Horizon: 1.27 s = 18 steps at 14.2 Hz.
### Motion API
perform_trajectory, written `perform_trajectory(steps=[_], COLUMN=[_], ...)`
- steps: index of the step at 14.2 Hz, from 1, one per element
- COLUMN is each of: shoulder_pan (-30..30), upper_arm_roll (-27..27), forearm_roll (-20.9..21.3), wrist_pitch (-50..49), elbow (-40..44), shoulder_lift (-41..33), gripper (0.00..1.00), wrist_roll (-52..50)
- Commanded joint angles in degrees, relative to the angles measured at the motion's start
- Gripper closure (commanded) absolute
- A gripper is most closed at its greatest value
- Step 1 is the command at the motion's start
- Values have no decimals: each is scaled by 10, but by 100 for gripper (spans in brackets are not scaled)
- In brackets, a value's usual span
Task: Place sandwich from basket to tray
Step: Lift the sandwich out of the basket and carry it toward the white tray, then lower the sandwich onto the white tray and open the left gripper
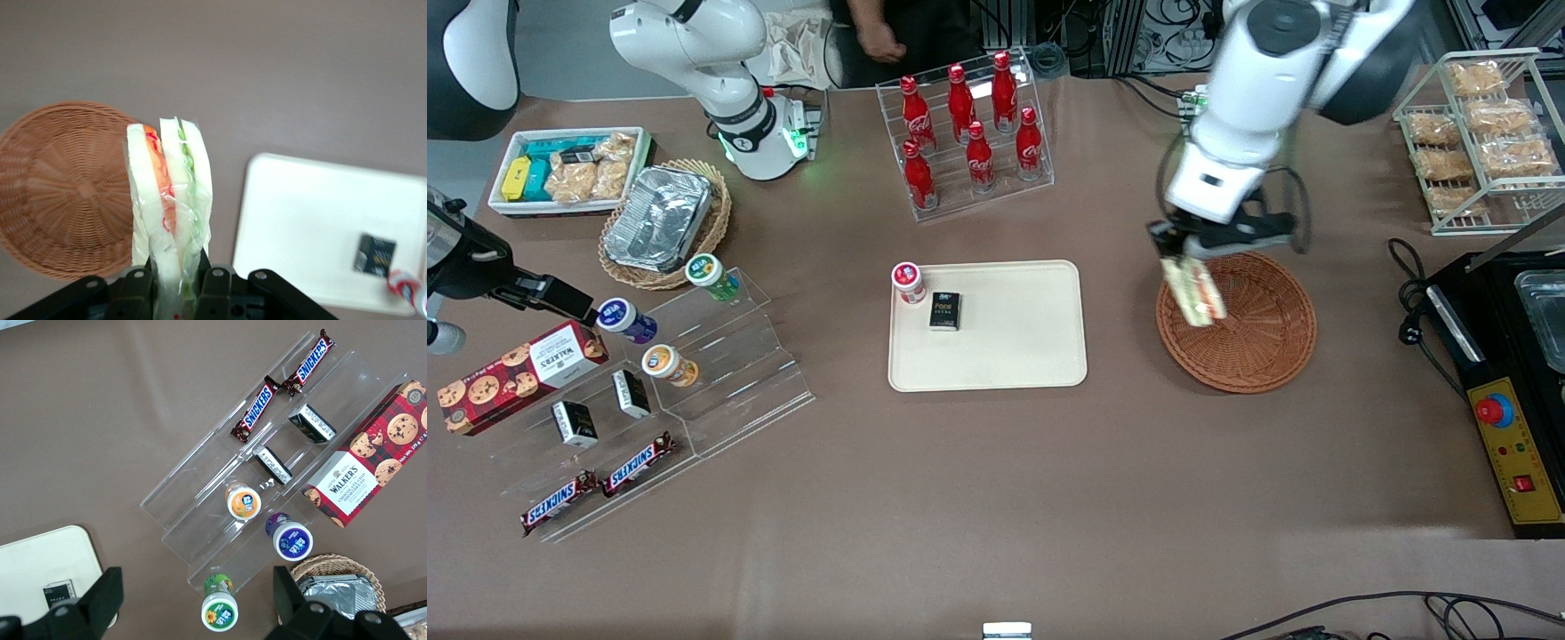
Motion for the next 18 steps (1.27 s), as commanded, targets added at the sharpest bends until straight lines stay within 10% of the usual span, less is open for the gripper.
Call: perform_trajectory(steps=[1, 18], shoulder_pan=[0, -25], upper_arm_roll=[-47, -92], forearm_roll=[-3, 8], wrist_pitch=[-10, 171], elbow=[75, 11], shoulder_lift=[61, 287], gripper=[100, 100], wrist_roll=[20, 17])
